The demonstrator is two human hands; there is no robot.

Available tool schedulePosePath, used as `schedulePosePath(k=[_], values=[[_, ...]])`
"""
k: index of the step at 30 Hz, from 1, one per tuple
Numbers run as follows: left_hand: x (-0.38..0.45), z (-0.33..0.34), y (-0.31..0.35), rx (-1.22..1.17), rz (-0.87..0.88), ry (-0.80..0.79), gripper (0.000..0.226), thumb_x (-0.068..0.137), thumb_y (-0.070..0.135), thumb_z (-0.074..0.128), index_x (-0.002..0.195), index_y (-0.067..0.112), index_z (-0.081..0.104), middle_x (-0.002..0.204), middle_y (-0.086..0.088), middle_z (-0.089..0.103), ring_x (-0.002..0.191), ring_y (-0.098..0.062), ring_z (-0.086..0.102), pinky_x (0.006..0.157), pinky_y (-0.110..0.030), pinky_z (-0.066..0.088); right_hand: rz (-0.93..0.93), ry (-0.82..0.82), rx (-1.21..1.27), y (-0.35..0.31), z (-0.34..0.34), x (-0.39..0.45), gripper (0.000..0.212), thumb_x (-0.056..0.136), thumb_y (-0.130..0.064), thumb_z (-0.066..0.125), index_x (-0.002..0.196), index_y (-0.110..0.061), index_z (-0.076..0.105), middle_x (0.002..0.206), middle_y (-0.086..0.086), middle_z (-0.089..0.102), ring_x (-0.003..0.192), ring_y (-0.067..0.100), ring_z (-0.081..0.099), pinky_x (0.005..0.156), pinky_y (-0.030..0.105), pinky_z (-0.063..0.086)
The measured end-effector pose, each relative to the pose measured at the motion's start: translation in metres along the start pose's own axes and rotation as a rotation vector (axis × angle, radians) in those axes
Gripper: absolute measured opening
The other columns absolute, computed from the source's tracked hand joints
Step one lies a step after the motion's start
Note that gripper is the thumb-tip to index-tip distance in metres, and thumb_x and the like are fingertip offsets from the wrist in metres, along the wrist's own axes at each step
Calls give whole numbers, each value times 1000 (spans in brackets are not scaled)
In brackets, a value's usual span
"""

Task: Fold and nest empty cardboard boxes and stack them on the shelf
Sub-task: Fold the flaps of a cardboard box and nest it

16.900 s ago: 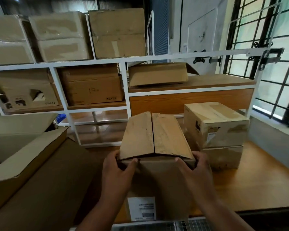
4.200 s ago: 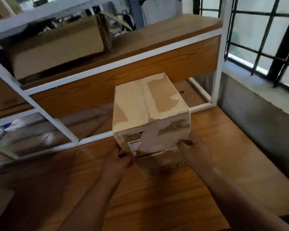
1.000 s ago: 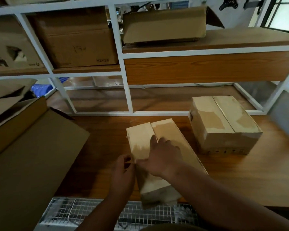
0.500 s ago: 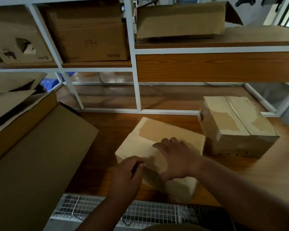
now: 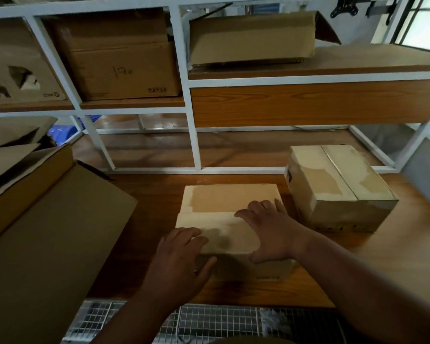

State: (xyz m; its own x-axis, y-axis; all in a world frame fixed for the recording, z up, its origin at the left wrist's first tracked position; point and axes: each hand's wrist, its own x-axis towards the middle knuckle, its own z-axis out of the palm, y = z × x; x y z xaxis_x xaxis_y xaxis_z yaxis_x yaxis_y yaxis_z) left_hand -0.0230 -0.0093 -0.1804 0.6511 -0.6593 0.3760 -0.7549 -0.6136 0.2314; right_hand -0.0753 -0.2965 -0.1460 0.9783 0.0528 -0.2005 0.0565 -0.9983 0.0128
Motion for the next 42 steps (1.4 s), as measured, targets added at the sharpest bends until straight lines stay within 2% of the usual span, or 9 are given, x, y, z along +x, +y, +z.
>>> schedulePosePath(k=[3, 6, 10, 13, 18, 24, 31, 35, 42], values=[[6, -15, 10, -61, 26, 53, 44, 95, 57, 62, 125, 26, 74, 132, 8, 66, 123, -14, 59, 98, -43, 53, -32, 148, -81, -2, -4, -14, 109, 76, -91, 61, 163, -38, 23, 164, 2, 28, 153, 34, 26, 129, 71, 9], [11, -41, 25, -148, 64, 174, 37, 99, 46, 64, 121, 20, 76, 125, 6, 69, 117, -14, 62, 97, -46, 54, -100, 389, -101, -8, -5, -49, 87, 87, -79, 63, 157, -32, 40, 159, 5, 41, 148, 32, 42, 126, 70, 25], [13, -80, 48, -212, 111, 310, 22, 101, 31, 60, 103, 16, 77, 103, 6, 71, 97, -14, 64, 82, -43, 54, -218, 654, 123, -24, -9, -100, 46, 107, -60, 56, 138, -28, 65, 126, -8, 67, 115, 13, 63, 108, 43, 50], [16, -87, 57, -239, 158, 270, 18, 102, 25, 62, 90, 18, 74, 89, 10, 67, 84, -12, 61, 74, -38, 51, -147, 535, 247, -38, -12, -121, 29, 109, -58, 47, 122, -41, 67, 95, -21, 67, 83, -1, 60, 75, 22, 53], [16, -43, 54, -171, 76, 25, 30, 105, 45, 53, 88, 29, 71, 80, 16, 62, 75, -3, 56, 67, -34, 52, 66, 491, 437, -40, 21, -95, 41, 108, -62, 37, 81, -35, 53, 60, -15, 49, 52, 5, 50, 48, 19, 30], [9, -1, 37, -80, -2, -106, 29, 103, 53, 50, 100, 33, 71, 93, 17, 64, 88, -1, 54, 80, -29, 52, 241, 382, 503, -34, 48, -74, 36, 110, -47, 53, 78, -31, 48, 65, -7, 53, 57, 9, 50, 50, 27, 31], [30, 7, 3, 89, 3, -199, 37, 101, 58, 47, 113, 32, 69, 111, 13, 63, 102, -10, 54, 90, -37, 53, 364, 529, 488, -18, 38, -63, 45, 105, -44, 62, 69, -25, 45, 57, -4, 53, 50, 13, 51, 48, 43, 46], [64, 13, -6, 213, 17, -262, 38, 100, 57, 37, 106, 32, 65, 107, 10, 62, 99, -13, 54, 90, -41, 53, 387, 577, 360, -13, 13, -37, 47, 107, -50, 56, 68, -26, 44, 58, -6, 54, 50, 11, 53, 46, 36, 44], [86, 18, -12, 242, 6, -307, 38, 102, 56, 47, 120, 26, 63, 120, 3, 62, 110, -17, 56, 96, -39, 51, 363, 325, -10, -2, 18, -2, 47, 103, -59, 38, 132, -36, 68, 127, 1, 61, 116, 22, 55, 94, 43, 52]])
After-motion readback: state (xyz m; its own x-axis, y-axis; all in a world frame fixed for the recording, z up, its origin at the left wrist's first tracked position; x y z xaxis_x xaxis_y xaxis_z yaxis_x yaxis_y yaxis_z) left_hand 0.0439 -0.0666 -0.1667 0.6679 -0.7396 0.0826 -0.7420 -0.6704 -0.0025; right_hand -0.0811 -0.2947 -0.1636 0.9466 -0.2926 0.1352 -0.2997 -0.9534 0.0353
